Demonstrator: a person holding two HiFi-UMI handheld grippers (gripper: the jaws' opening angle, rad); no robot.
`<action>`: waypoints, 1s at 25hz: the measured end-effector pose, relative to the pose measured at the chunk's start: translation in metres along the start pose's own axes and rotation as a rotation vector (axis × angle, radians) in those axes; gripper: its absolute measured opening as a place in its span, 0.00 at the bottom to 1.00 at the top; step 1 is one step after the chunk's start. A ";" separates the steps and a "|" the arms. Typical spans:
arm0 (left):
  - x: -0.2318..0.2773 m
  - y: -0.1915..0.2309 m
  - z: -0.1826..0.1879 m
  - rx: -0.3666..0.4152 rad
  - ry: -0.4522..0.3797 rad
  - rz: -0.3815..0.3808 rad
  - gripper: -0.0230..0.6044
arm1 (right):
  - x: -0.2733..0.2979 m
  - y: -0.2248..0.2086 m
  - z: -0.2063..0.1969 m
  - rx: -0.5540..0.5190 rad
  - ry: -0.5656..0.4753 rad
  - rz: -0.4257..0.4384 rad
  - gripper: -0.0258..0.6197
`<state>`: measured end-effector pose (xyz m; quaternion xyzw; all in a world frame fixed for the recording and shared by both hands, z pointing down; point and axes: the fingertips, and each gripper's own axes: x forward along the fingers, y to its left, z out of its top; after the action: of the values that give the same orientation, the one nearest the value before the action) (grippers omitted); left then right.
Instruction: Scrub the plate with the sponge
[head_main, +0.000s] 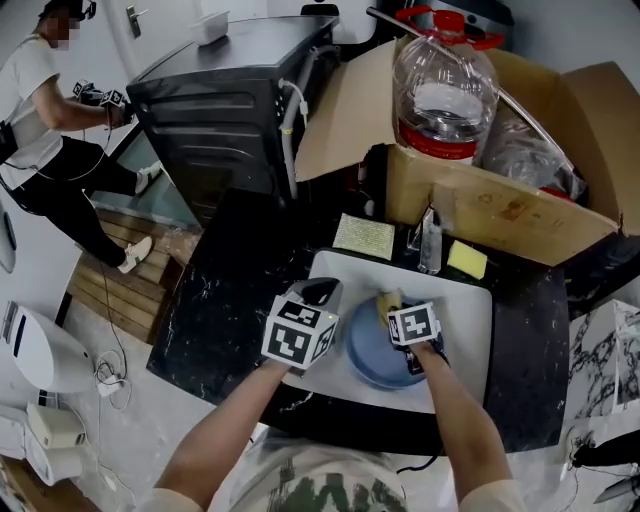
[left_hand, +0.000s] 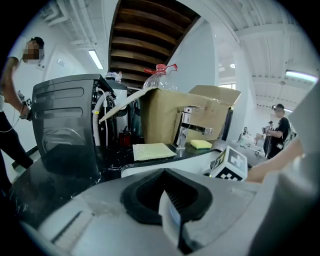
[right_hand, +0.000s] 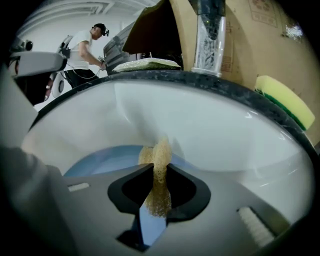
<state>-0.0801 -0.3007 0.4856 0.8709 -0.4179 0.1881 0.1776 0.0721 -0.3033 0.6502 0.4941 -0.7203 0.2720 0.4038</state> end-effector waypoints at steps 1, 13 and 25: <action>0.000 -0.001 0.000 0.001 0.002 -0.001 0.04 | -0.002 -0.005 -0.001 0.001 0.003 -0.014 0.17; 0.002 -0.007 -0.006 0.001 0.012 -0.007 0.04 | -0.027 -0.042 -0.027 -0.044 0.067 -0.100 0.16; 0.002 -0.011 -0.007 -0.007 0.012 0.000 0.04 | -0.058 -0.051 -0.074 -0.044 0.239 -0.056 0.16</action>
<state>-0.0709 -0.2924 0.4908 0.8691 -0.4174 0.1919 0.1831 0.1537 -0.2347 0.6400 0.4692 -0.6588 0.3016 0.5048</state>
